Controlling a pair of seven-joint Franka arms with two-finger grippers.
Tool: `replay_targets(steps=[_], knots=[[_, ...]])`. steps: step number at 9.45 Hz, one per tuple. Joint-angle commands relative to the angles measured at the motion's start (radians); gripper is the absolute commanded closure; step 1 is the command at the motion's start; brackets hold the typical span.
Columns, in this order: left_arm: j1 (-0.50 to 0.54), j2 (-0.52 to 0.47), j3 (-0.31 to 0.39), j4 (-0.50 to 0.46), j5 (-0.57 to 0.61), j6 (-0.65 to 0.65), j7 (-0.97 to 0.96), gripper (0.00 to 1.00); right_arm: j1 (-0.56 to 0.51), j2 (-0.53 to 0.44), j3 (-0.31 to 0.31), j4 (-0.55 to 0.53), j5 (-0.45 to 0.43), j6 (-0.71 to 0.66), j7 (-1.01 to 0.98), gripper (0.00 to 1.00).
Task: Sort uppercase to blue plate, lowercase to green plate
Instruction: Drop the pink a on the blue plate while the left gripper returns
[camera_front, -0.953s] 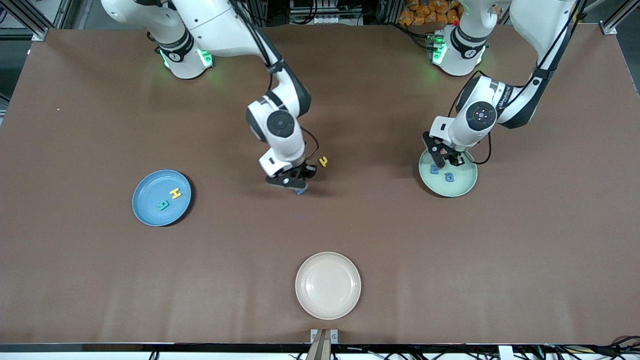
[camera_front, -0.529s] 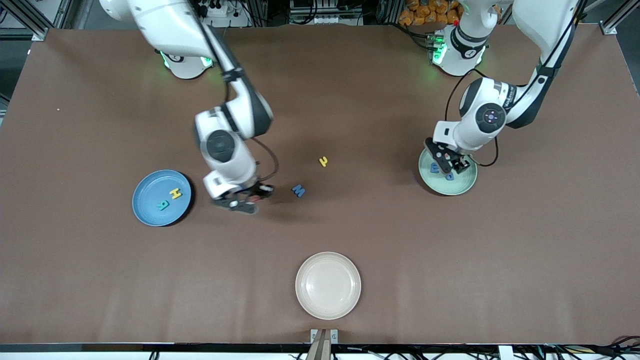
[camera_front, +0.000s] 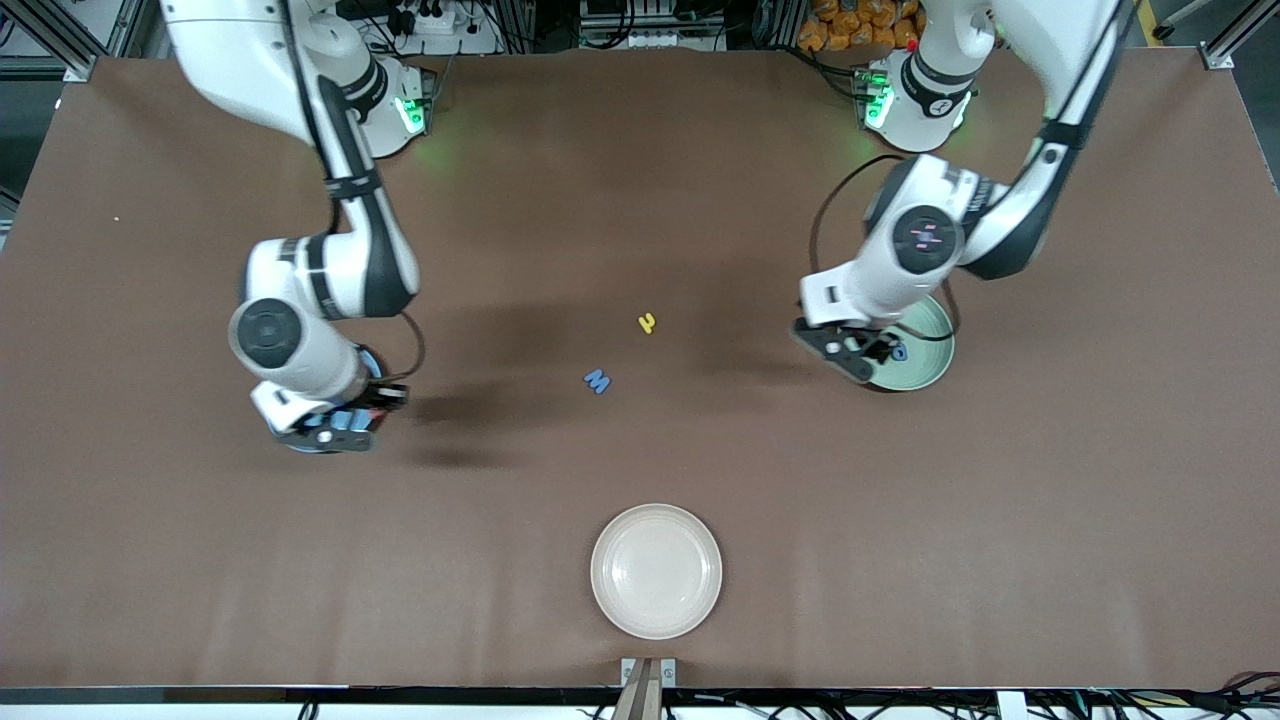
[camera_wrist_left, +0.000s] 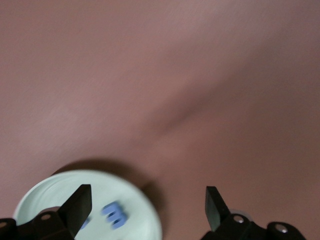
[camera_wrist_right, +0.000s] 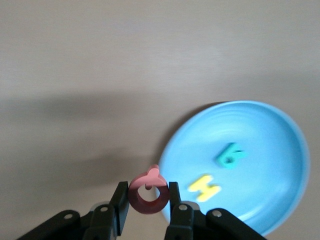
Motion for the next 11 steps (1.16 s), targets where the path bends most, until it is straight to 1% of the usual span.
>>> replay_targets(steps=[1,2,3,4,5,6,8,9,11], knots=[[-0.078,0.133,0.006,0.179,-0.017,-0.024,-0.172,0.00,-0.080,-0.070,-0.025,-0.071,0.000,-0.033,-0.196,1.00],[-0.127,0.188,0.006,0.245,-0.014,-0.024,-0.300,0.00,-0.153,-0.067,-0.023,-0.071,0.005,-0.041,-0.314,1.00],[-0.166,0.231,0.006,0.298,-0.007,-0.024,-0.411,0.00,-0.189,-0.059,-0.023,-0.071,0.009,-0.045,-0.371,0.84],[-0.200,0.274,0.006,0.363,-0.001,-0.024,-0.483,0.00,-0.212,-0.053,-0.022,-0.069,0.017,-0.045,-0.375,0.05],[-0.241,0.297,0.007,0.391,0.001,-0.022,-0.533,0.00,-0.209,-0.051,-0.019,-0.068,0.031,-0.045,-0.376,0.00],[-0.281,0.330,0.013,0.422,0.001,-0.018,-0.605,0.00,-0.203,-0.050,-0.019,-0.066,0.048,-0.045,-0.375,0.00],[-0.397,0.400,0.088,0.487,0.070,-0.013,-0.735,0.00,-0.202,-0.051,-0.019,-0.055,0.060,-0.044,-0.367,0.00],[-0.407,0.410,0.090,0.485,0.099,0.000,-0.751,0.00,-0.200,-0.051,-0.019,-0.054,0.062,-0.039,-0.364,0.00],[-0.433,0.428,0.090,0.485,0.113,0.008,-0.757,0.00,-0.200,-0.050,-0.017,-0.054,0.063,-0.035,-0.363,0.00]])
